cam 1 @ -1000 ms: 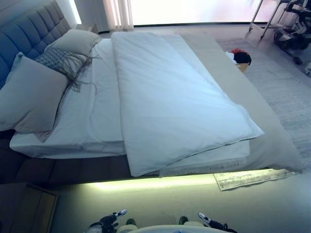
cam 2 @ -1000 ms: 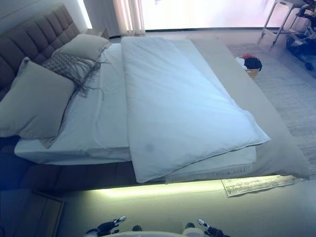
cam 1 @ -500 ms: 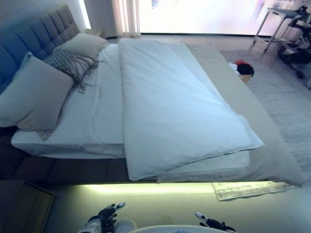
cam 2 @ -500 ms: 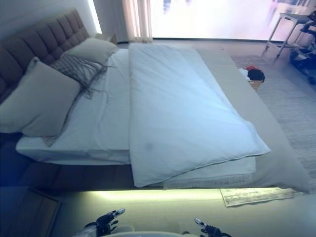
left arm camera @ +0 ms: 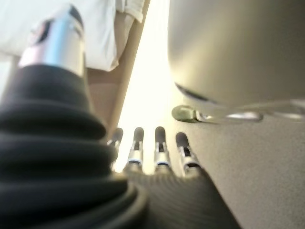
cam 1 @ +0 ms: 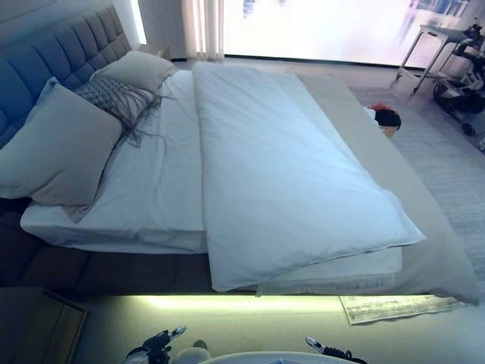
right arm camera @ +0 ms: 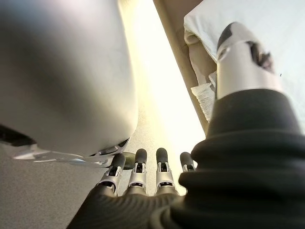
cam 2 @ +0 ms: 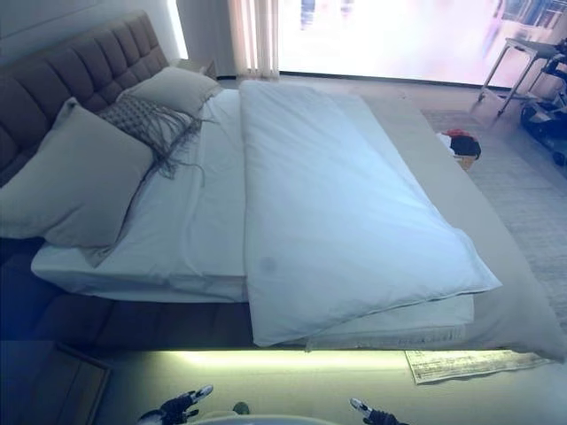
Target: Make the bed neatly
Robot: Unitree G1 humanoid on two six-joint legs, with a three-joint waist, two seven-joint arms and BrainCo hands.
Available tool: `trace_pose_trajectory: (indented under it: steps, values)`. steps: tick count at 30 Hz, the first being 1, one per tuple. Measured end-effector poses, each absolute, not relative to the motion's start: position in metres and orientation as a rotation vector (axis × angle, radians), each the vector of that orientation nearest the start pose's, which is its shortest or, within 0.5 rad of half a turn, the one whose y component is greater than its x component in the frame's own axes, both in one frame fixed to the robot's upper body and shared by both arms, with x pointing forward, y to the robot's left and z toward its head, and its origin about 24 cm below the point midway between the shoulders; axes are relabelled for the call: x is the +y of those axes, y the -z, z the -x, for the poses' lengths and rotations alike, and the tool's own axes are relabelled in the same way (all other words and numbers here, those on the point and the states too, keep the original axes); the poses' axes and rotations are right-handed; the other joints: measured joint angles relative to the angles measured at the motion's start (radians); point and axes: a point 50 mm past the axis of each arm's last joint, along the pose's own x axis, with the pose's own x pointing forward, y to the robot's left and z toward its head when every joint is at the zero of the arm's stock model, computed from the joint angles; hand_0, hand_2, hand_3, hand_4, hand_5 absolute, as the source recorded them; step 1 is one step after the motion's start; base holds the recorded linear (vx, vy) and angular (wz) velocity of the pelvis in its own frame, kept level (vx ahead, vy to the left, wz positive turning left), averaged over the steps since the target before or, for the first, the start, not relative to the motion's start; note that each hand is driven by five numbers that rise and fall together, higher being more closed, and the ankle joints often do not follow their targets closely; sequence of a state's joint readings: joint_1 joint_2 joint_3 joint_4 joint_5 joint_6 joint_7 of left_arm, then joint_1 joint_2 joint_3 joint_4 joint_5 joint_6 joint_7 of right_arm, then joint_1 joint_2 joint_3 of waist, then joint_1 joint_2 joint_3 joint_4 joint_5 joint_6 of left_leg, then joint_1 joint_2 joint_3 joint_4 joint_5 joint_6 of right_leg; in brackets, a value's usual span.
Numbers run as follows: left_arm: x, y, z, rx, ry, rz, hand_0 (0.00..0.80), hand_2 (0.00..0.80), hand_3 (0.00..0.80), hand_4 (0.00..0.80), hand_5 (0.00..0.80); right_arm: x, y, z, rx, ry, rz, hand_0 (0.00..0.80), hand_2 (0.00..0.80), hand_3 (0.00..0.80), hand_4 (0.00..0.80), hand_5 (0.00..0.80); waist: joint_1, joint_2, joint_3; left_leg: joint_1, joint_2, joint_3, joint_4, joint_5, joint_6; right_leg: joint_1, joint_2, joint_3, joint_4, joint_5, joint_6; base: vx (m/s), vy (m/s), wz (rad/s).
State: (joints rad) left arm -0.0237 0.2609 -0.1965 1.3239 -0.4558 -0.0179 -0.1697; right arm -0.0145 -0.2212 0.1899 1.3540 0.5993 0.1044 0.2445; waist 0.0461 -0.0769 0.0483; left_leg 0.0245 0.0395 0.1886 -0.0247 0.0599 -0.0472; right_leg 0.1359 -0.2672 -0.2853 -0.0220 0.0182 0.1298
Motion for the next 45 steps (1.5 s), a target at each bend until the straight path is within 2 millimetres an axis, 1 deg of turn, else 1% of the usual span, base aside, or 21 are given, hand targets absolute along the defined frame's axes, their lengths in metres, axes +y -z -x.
trace_pose_trajectory:
  steps: [1,2,3,4,5,6,8,9,10,11,13,14,15,17,18,21,24,29,37,42,45]
  values:
    - [0.232,0.164,-0.081,1.247,-0.132,0.136,0.0,0.0,0.0,0.0,0.0,-0.215,0.171,-0.061,1.336,0.19,-0.392,0.0,0.0,0.0,0.0,0.0,-0.007,0.005,0.001,0.001,-0.005,0.003,0.0,-0.006,-0.001,-0.017,-0.002,0.001,0.04,0.0,0.022,0.129,0.139,-0.14]
    - [0.225,0.165,-0.084,1.251,-0.102,0.135,0.0,0.0,0.0,0.0,0.0,-0.224,0.168,-0.066,1.301,0.215,-0.388,0.0,0.0,0.0,0.0,0.0,-0.004,0.04,0.017,0.005,0.015,-0.012,-0.002,-0.01,0.005,-0.083,-0.004,0.012,0.173,-0.018,0.024,0.138,0.036,-0.1]
    - [0.218,0.167,-0.084,1.259,-0.071,0.133,0.0,0.0,0.0,0.0,0.0,-0.235,0.163,-0.078,1.247,0.227,-0.38,0.0,0.0,0.0,0.0,0.0,-0.012,0.078,0.028,0.009,0.035,-0.024,-0.004,-0.01,0.007,-0.144,-0.003,0.017,0.301,-0.011,0.014,0.12,-0.086,-0.02]
    - [0.215,0.167,-0.083,1.266,-0.05,0.123,0.0,0.0,0.0,0.0,0.0,-0.243,0.16,-0.084,1.203,0.237,-0.389,0.0,0.0,0.0,0.0,0.0,-0.032,0.097,0.038,0.032,0.045,-0.034,-0.012,-0.005,0.015,-0.199,-0.013,0.029,0.407,-0.011,0.0,0.046,-0.183,0.17]
    - [0.217,0.168,-0.079,1.277,-0.049,0.112,0.0,0.0,0.0,0.0,0.0,-0.242,0.159,-0.086,1.183,0.237,-0.414,0.0,0.0,0.0,0.0,0.0,-0.038,0.096,0.038,0.034,0.045,-0.032,-0.016,-0.007,0.012,-0.217,-0.019,0.034,0.413,-0.038,-0.014,-0.056,-0.252,0.1]
    - [0.224,0.166,-0.079,1.275,-0.062,0.094,0.0,0.0,0.0,0.0,0.0,-0.237,0.16,-0.088,1.176,0.236,-0.434,0.0,0.0,0.0,0.0,0.0,-0.031,0.078,0.037,0.032,0.044,-0.029,-0.013,-0.009,0.01,-0.238,-0.022,0.036,0.38,-0.043,-0.02,-0.212,-0.286,0.07]
    - [0.231,0.163,-0.088,1.256,-0.058,0.057,0.0,0.0,0.0,0.0,0.0,-0.231,0.158,-0.102,1.135,0.237,-0.481,0.0,0.0,0.0,0.0,0.0,-0.03,0.046,0.049,-0.046,0.05,-0.03,0.03,-0.013,0.003,-0.33,-0.018,0.039,0.314,-0.043,-0.018,-0.447,-0.329,0.14]
    - [0.235,0.16,-0.096,1.236,-0.067,0.052,0.0,0.0,0.0,0.0,0.0,-0.228,0.155,-0.118,1.092,0.23,-0.511,0.0,0.0,0.0,0.0,0.0,-0.036,0.033,0.062,-0.123,0.061,-0.029,0.08,-0.013,-0.002,-0.398,-0.011,0.044,0.293,-0.04,-0.015,-0.377,-0.288,0.33]
    - [0.241,0.155,-0.11,1.201,-0.084,0.053,0.0,0.0,0.0,0.0,0.0,-0.223,0.15,-0.137,1.042,0.221,-0.545,0.0,0.0,0.0,0.0,0.0,-0.039,0.015,0.08,-0.206,0.068,-0.03,0.149,-0.027,-0.021,-0.457,-0.009,0.069,0.283,-0.04,-0.009,-0.184,-0.185,0.54]
    - [0.242,0.15,-0.127,1.16,-0.09,0.056,0.0,0.0,0.0,0.0,0.0,-0.218,0.142,-0.161,0.982,0.208,-0.567,0.0,0.0,0.0,0.0,0.0,-0.036,0.006,0.141,-0.254,0.074,-0.037,0.225,-0.037,-0.037,-0.478,-0.009,0.084,0.283,0.008,-0.014,-0.129,-0.2,0.58]
    - [0.228,0.146,-0.148,1.102,-0.065,0.096,0.0,0.0,0.0,0.0,0.0,-0.217,0.127,-0.194,0.891,0.215,-0.587,0.0,0.0,0.0,0.0,0.0,-0.031,0.054,0.22,-0.322,0.127,-0.062,0.333,-0.068,-0.071,-0.508,0.035,0.078,0.337,0.021,-0.043,-0.099,-0.164,0.29]
    - [0.223,0.146,-0.151,1.09,-0.061,0.115,0.0,0.0,0.0,0.0,0.0,-0.215,0.12,-0.209,0.846,0.209,-0.606,0.0,0.0,0.0,0.0,0.0,-0.026,0.08,0.234,-0.352,0.152,-0.066,0.362,-0.08,-0.079,-0.528,0.051,0.07,0.352,0.015,-0.052,-0.118,-0.105,-0.07]
    - [0.22,0.146,-0.155,1.079,-0.064,0.137,0.0,0.0,0.0,0.0,0.0,-0.215,0.111,-0.223,0.793,0.21,-0.629,0.0,0.0,0.0,0.0,0.0,-0.032,0.096,0.248,-0.387,0.161,-0.087,0.389,-0.092,-0.078,-0.549,0.058,0.055,0.364,0.011,-0.059,-0.122,-0.068,-0.1]
    - [0.22,0.141,-0.165,1.051,-0.068,0.148,0.0,0.0,0.0,0.0,0.0,-0.22,0.096,-0.245,0.7,0.223,-0.665,0.0,0.0,0.0,0.0,0.0,-0.036,0.105,0.276,-0.433,0.145,-0.09,0.461,-0.131,-0.048,-0.588,0.052,0.053,0.375,0.01,-0.059,-0.102,-0.003,0.0]
    - [0.22,0.139,-0.17,1.04,-0.065,0.146,0.0,0.0,0.0,0.0,0.0,-0.227,0.089,-0.251,0.667,0.238,-0.676,0.0,0.0,0.0,0.0,0.0,-0.033,0.107,0.293,-0.453,0.136,-0.093,0.481,-0.144,-0.059,-0.605,0.047,0.052,0.384,0.011,-0.059,-0.055,0.041,0.05]
    - [0.217,0.128,-0.196,0.956,-0.055,0.161,0.0,0.0,0.0,0.0,0.0,-0.243,0.083,-0.254,0.624,0.331,-0.746,0.0,0.0,0.0,0.0,0.0,-0.032,0.101,0.34,-0.5,0.114,-0.11,0.499,-0.145,-0.05,-0.64,0.019,0.048,0.399,0.012,-0.057,-0.036,0.045,0.17]
    - [0.217,0.123,-0.203,0.918,-0.063,0.181,0.0,0.0,0.0,0.0,0.0,-0.245,0.085,-0.252,0.656,0.387,-0.798,0.0,0.0,0.0,0.0,0.0,-0.03,0.101,0.349,-0.575,0.095,-0.117,0.559,-0.163,-0.038,-0.709,-0.004,0.064,0.444,0.011,-0.057,-0.046,0.039,0.15]
    - [0.216,0.119,-0.212,0.882,-0.085,0.235,0.0,0.0,0.0,0.0,0.0,-0.244,0.074,-0.268,0.65,0.388,-0.846,0.0,0.0,0.0,0.0,0.0,-0.03,0.123,0.374,-0.685,0.092,-0.135,0.665,-0.205,-0.03,-0.81,-0.014,0.081,0.533,-0.001,-0.066,0.009,0.01,0.05]
    - [0.215,0.102,-0.237,0.784,-0.103,0.291,0.0,0.0,0.0,0.0,0.0,-0.271,0.019,-0.313,0.473,0.358,-0.836,0.0,0.0,0.0,0.0,0.0,-0.027,0.142,0.4,-0.871,0.099,-0.148,0.867,-0.28,-0.021,-1.012,-0.031,0.132,0.75,-0.079,-0.071,-0.005,0.005,-0.01]
    - [0.22,0.097,-0.242,0.747,-0.116,0.306,0.0,0.0,0.0,0.0,0.0,-0.289,-0.011,-0.328,0.391,0.353,-0.805,0.0,0.0,0.0,0.0,0.0,-0.023,0.156,0.409,-0.956,0.096,-0.168,0.927,-0.288,-0.027,-1.095,-0.034,0.142,0.821,-0.098,-0.077,0.018,-0.001,0.05]
    - [0.218,0.092,-0.247,0.709,-0.102,0.316,0.0,0.0,0.0,0.0,0.0,-0.309,-0.036,-0.335,0.327,0.365,-0.773,0.0,0.0,0.0,0.0,0.0,0.002,0.162,0.412,-1.019,0.095,-0.179,0.966,-0.289,-0.028,-1.16,-0.034,0.149,0.865,-0.104,-0.084,0.029,-0.032,0.04]
